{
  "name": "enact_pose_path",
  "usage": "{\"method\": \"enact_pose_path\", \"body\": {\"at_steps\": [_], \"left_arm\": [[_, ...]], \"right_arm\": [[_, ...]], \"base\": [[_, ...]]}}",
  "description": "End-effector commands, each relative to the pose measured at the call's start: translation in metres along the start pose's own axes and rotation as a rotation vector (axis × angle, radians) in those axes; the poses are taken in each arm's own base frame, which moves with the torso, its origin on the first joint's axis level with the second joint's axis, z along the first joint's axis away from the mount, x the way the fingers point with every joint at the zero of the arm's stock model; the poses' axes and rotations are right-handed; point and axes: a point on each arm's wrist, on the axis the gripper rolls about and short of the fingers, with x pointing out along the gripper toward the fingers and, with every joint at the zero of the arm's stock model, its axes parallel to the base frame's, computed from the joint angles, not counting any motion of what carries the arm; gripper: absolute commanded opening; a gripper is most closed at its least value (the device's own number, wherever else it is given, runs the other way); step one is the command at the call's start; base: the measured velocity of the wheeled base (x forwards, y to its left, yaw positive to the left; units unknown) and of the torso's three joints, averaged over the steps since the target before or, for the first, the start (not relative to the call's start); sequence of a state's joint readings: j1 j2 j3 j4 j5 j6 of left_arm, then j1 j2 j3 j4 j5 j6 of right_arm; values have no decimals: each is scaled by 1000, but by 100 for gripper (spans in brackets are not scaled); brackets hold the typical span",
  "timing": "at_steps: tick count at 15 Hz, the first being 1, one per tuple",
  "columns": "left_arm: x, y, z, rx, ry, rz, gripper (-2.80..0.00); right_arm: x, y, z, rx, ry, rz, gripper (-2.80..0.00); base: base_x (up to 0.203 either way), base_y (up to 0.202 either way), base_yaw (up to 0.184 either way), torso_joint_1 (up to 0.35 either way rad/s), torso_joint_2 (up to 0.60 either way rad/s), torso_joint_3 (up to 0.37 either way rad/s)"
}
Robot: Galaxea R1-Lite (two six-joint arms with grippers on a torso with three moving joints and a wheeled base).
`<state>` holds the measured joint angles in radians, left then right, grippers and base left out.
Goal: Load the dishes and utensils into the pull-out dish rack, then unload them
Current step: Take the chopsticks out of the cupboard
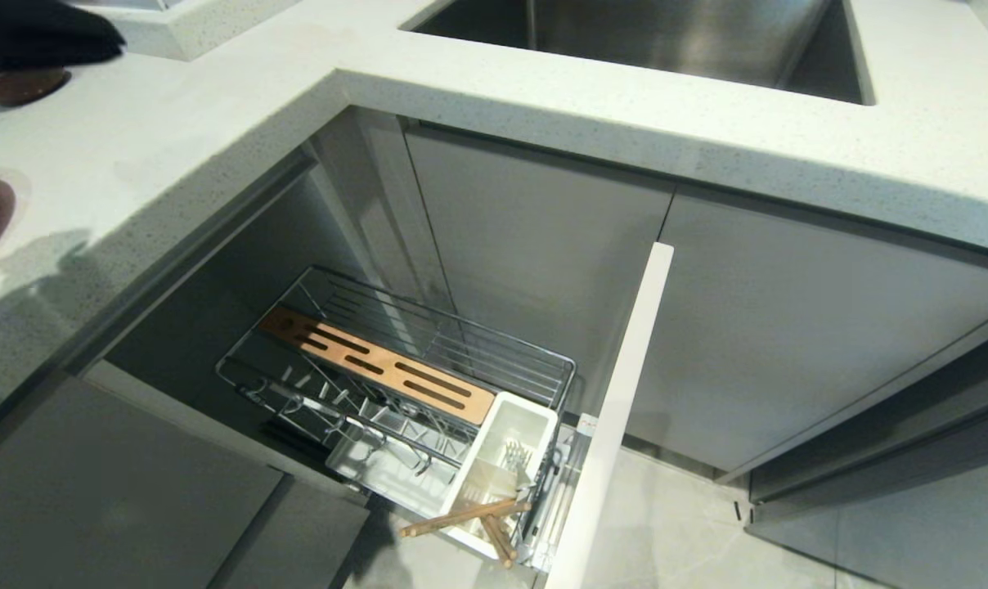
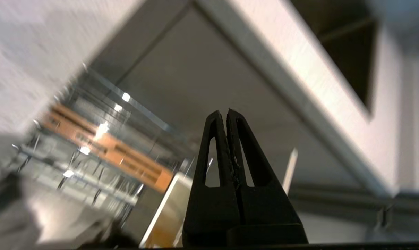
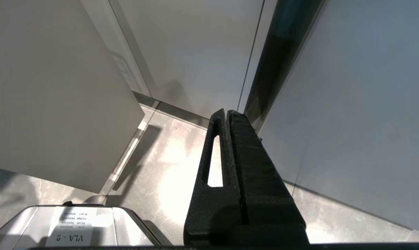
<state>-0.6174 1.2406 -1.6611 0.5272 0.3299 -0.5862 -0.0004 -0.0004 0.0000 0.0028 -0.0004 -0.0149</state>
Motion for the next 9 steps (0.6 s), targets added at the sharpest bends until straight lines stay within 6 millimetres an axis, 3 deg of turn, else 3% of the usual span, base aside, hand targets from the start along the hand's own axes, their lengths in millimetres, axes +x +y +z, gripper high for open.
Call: {"method": "enact_pose_path", "body": {"at_steps": [1, 7, 9], "left_arm": [[19, -9, -23, 60, 125, 5, -280], [29, -13, -85, 344, 543, 78, -280], [38, -14, -99, 365, 619, 126, -280]], "right_arm": [[0, 0, 0, 0, 1, 0, -280], [0, 0, 0, -1, 1, 0, -280], [0, 0, 0, 0, 1, -1, -280]], "base": [[0, 0, 0, 0, 0, 0], [0, 0, 0, 0, 0, 0], [0, 0, 0, 0, 0, 0]]}}
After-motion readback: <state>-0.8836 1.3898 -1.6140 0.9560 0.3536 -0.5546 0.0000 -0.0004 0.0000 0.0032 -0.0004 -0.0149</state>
